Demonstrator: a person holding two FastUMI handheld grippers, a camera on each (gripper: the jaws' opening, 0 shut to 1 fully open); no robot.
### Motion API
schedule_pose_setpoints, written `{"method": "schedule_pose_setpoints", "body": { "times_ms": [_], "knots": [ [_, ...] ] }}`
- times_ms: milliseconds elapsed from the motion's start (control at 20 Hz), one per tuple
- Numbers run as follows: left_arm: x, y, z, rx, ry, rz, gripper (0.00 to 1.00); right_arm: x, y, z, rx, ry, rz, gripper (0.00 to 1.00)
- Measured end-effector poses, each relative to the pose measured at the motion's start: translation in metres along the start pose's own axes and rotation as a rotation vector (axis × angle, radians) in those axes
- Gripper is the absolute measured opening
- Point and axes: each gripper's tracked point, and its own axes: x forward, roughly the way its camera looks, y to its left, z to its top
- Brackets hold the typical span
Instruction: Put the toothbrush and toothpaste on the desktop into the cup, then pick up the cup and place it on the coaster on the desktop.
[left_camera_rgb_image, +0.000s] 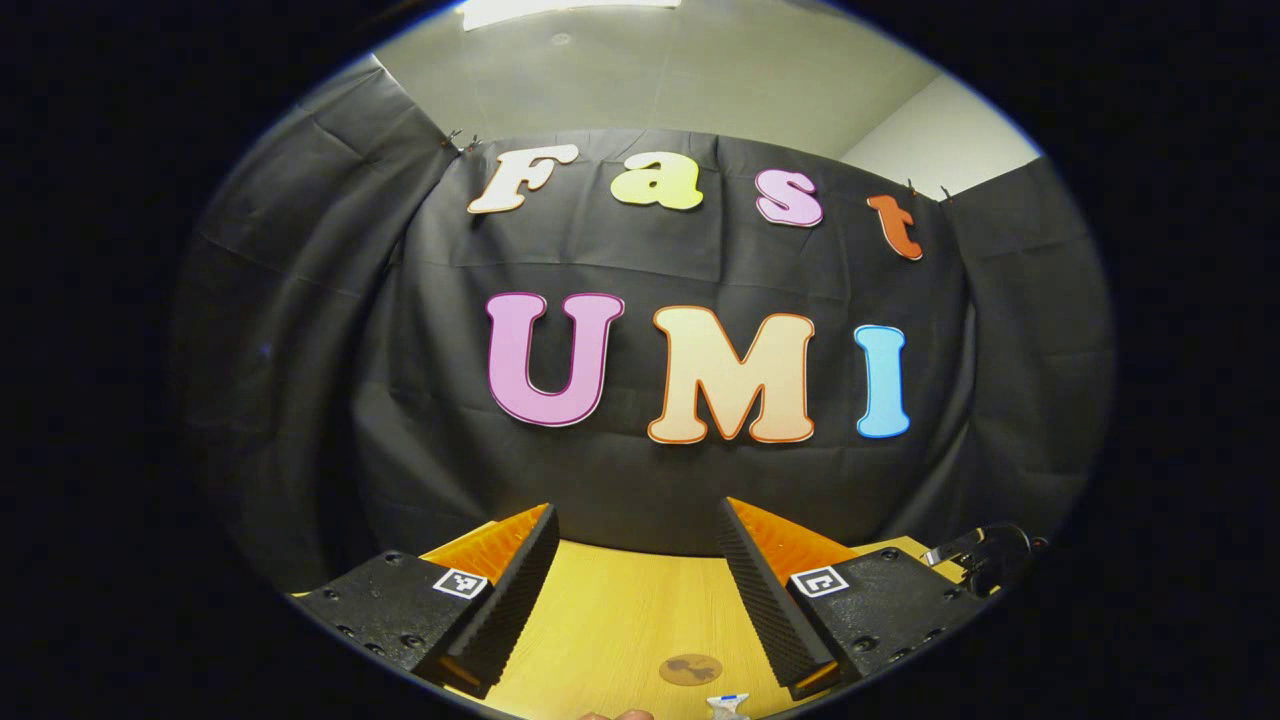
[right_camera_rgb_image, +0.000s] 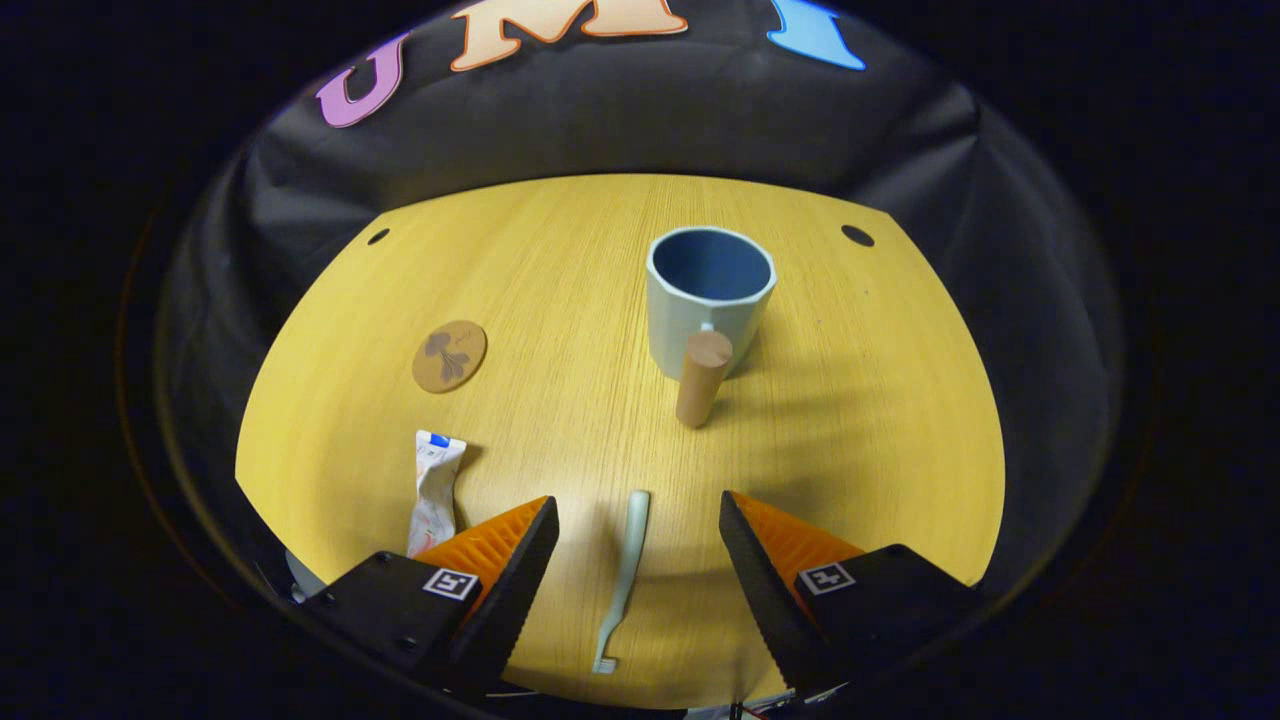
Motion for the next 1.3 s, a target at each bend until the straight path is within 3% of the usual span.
{"method": "schedule_pose_setpoints", "body": {
  "times_ms": [500, 550, 800, 850, 900, 1000, 1050, 1100, 1150, 1250, 1300],
  "knots": [
    [-0.001, 0.016, -0.007, -0.001, 0.023, 0.042, 0.94, 0.027, 0.001, -0.040, -0.007, 0.188, 0.017, 0.93],
    [-0.001, 0.017, -0.009, -0.002, 0.026, 0.045, 0.93, 0.029, 0.003, -0.043, -0.009, 0.203, 0.020, 0.96],
    [-0.002, 0.022, -0.013, -0.008, 0.041, 0.061, 0.93, 0.034, 0.011, -0.046, -0.013, 0.254, 0.061, 0.89],
    [-0.002, 0.022, -0.013, -0.007, 0.041, 0.062, 0.94, 0.032, 0.010, -0.045, -0.017, 0.255, 0.061, 0.86],
    [-0.002, 0.021, -0.013, -0.006, 0.039, 0.063, 0.94, 0.033, 0.009, -0.046, -0.020, 0.262, 0.058, 0.76],
    [-0.001, 0.021, -0.014, -0.007, 0.039, 0.062, 0.94, 0.034, 0.004, -0.047, -0.029, 0.271, 0.048, 0.72],
    [0.000, 0.020, -0.014, -0.010, 0.042, 0.060, 0.94, 0.034, 0.001, -0.048, -0.031, 0.278, 0.038, 0.65],
    [-0.001, 0.019, -0.016, -0.014, 0.047, 0.057, 0.94, 0.033, -0.001, -0.048, -0.031, 0.285, 0.035, 0.51],
    [-0.002, 0.019, -0.017, -0.018, 0.051, 0.055, 0.94, 0.033, -0.003, -0.049, -0.033, 0.289, 0.029, 0.43],
    [-0.001, 0.015, -0.019, -0.018, 0.058, 0.048, 0.94, 0.033, -0.004, -0.049, -0.043, 0.290, 0.033, 0.20],
    [0.000, 0.013, -0.022, -0.011, 0.064, 0.041, 0.94, 0.034, -0.004, -0.049, -0.051, 0.286, 0.035, 0.18]
  ]
}}
